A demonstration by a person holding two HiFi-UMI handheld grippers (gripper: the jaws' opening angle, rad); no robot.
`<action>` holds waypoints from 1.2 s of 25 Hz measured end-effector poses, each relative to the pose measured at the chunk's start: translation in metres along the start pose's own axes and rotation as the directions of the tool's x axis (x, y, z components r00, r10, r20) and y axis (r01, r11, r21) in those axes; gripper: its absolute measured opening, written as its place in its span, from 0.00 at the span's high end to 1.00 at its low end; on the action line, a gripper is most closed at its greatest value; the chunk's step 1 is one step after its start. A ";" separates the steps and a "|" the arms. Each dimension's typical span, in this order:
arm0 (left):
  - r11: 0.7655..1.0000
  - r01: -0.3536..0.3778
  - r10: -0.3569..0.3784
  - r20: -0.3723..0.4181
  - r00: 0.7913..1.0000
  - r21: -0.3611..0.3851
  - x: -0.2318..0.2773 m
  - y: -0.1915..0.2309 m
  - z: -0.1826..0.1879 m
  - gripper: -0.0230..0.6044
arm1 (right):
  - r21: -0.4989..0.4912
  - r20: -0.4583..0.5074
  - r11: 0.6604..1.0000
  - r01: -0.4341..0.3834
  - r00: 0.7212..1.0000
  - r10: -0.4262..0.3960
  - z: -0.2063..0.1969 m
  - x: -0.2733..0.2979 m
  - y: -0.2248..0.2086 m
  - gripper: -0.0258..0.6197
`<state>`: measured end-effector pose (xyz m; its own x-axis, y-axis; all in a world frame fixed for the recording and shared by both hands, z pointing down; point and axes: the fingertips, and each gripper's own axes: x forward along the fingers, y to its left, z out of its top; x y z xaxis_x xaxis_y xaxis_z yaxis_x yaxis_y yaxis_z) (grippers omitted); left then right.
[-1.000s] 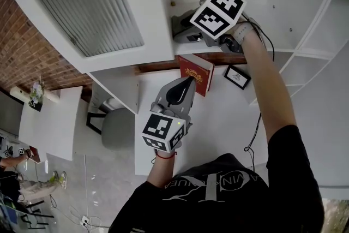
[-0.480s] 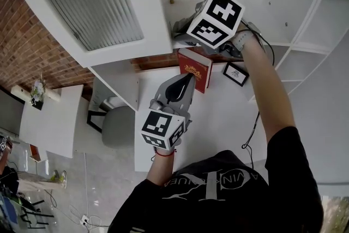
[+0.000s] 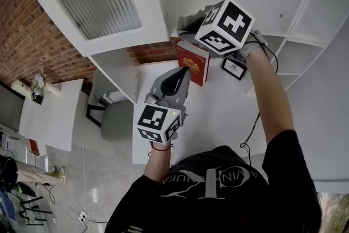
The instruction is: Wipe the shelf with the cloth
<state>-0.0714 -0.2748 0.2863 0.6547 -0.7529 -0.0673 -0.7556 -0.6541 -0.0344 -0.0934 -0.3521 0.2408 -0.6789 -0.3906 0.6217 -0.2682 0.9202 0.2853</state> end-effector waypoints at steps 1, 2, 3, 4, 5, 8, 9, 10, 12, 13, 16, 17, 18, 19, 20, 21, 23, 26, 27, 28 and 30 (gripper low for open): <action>1.000 -0.009 0.009 -0.002 1.000 -0.002 -0.002 0.001 -0.001 0.95 | -0.002 0.009 1.000 0.007 1.000 -0.007 -0.002 -0.002 0.003 0.90; 1.000 -0.019 0.019 -0.004 1.000 -0.004 -0.004 0.002 -0.002 0.95 | -0.004 0.019 1.000 0.016 1.000 -0.016 -0.004 -0.004 0.005 0.90; 1.000 -0.028 0.028 -0.006 1.000 -0.005 -0.006 0.004 -0.004 0.95 | -0.006 0.029 1.000 0.026 0.999 -0.025 -0.007 -0.006 0.007 0.90; 0.999 -0.037 0.036 -0.007 0.999 -0.004 -0.008 0.004 -0.005 0.95 | -0.005 0.039 0.999 0.035 0.999 -0.034 -0.010 -0.008 0.009 0.90; 0.999 -0.044 0.044 -0.008 0.999 -0.002 -0.010 0.005 -0.006 0.95 | -0.002 0.048 0.999 0.042 0.998 -0.042 -0.014 -0.011 0.011 0.90; 0.998 -0.060 0.060 -0.004 0.998 0.001 -0.017 0.006 -0.014 0.95 | 0.009 0.083 0.998 0.067 0.994 -0.068 -0.027 -0.016 0.020 0.90; 0.998 -0.065 0.065 0.000 0.998 0.000 -0.020 0.005 -0.019 0.95 | 0.012 0.098 0.997 0.076 0.992 -0.077 -0.032 -0.017 0.024 0.90; 0.997 -0.071 0.071 0.003 0.997 -0.002 -0.023 0.004 -0.025 0.95 | 0.016 0.113 0.996 0.084 0.990 -0.085 -0.038 -0.018 0.028 0.90; 0.996 -0.087 0.087 0.003 0.996 -0.009 -0.029 0.004 -0.040 0.95 | 0.023 0.146 0.995 0.099 0.984 -0.102 -0.049 -0.019 0.038 0.90; 0.995 -0.094 0.094 -0.001 0.996 -0.017 -0.031 0.005 -0.047 0.95 | 0.026 0.164 0.994 0.109 0.980 -0.112 -0.053 -0.019 0.043 0.90; 0.993 -0.110 0.109 -0.027 0.994 -0.037 -0.039 0.007 -0.065 0.95 | 0.049 0.208 0.990 0.134 0.968 -0.141 -0.069 -0.020 0.057 0.90; 0.992 -0.120 0.119 -0.033 0.992 -0.041 -0.042 0.009 -0.070 0.95 | 0.067 0.225 0.989 0.133 0.963 -0.145 -0.075 -0.021 0.062 0.90; 0.991 -0.130 0.129 -0.035 0.991 -0.042 -0.044 0.010 -0.073 0.95 | 0.087 0.244 0.988 0.129 0.959 -0.147 -0.082 -0.023 0.066 0.90; 0.990 -0.138 0.137 -0.037 0.990 -0.040 -0.047 0.011 -0.076 0.95 | 0.107 0.261 0.986 0.125 0.954 -0.149 -0.089 -0.024 0.069 0.90; 0.989 -0.144 0.143 -0.037 0.989 -0.035 -0.049 0.012 -0.078 0.95 | 0.128 0.273 0.984 0.125 0.949 -0.156 -0.097 -0.026 0.072 0.90; 0.988 -0.149 0.148 -0.035 0.988 -0.028 -0.050 0.013 -0.080 0.95 | 0.150 0.280 0.980 0.129 0.945 -0.167 -0.106 -0.029 0.073 0.90; 0.987 -0.157 0.157 -0.030 0.987 -0.014 -0.053 0.014 -0.082 0.95 | 0.193 0.286 0.970 0.147 0.937 -0.199 -0.122 -0.034 0.074 0.90; 0.985 -0.173 0.173 -0.018 0.985 0.005 -0.060 0.014 -0.083 0.95 | 0.257 0.294 0.952 0.169 0.924 -0.243 -0.144 -0.039 0.078 0.90; 0.983 -0.182 0.182 -0.014 0.983 0.009 -0.062 0.014 -0.084 0.95 | 0.274 0.295 0.945 0.178 0.920 -0.259 -0.151 -0.040 0.079 0.90; 0.981 -0.191 0.191 -0.009 0.981 0.011 -0.064 0.014 -0.085 0.95 | 0.289 0.296 0.939 0.188 0.915 -0.274 -0.159 -0.042 0.080 0.90; 0.978 -0.210 0.210 0.001 0.978 0.014 -0.067 0.015 -0.087 0.95 | 0.309 0.300 0.928 0.209 0.904 -0.303 -0.171 -0.045 0.082 0.90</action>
<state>-0.1251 -0.2405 0.3775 0.4816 -0.8732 -0.0744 -0.8764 -0.4804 -0.0340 0.0321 -0.2637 0.3611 -0.7377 -0.6243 0.2570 -0.6019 0.7806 0.1687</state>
